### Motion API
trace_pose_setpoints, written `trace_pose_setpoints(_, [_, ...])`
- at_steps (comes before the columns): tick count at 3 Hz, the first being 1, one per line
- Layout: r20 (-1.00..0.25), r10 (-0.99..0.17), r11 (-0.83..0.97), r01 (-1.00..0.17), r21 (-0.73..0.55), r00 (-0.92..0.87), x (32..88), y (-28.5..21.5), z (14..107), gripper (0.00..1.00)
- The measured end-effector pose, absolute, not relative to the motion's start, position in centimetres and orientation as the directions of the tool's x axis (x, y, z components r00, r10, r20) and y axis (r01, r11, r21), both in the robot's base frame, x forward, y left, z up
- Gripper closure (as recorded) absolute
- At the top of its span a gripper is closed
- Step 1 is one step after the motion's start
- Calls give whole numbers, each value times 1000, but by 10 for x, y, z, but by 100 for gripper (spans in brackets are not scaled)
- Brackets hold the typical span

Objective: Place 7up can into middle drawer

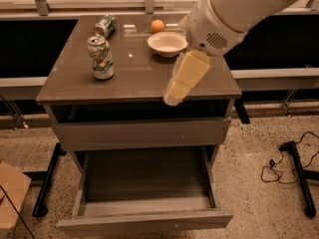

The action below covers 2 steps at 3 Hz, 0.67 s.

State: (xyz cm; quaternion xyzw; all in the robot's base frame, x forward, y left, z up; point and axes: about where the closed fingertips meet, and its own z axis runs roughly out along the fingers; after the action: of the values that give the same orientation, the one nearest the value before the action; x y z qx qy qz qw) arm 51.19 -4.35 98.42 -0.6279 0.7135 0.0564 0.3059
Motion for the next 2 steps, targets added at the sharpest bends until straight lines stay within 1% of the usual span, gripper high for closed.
trace_pose_setpoints(1, [-534, -843, 132, -940, -316, 60, 532, 0, 1000, 0])
trace_pose_setpoints(2, [-541, -837, 123, -936, -329, 81, 534, 8, 1010, 0])
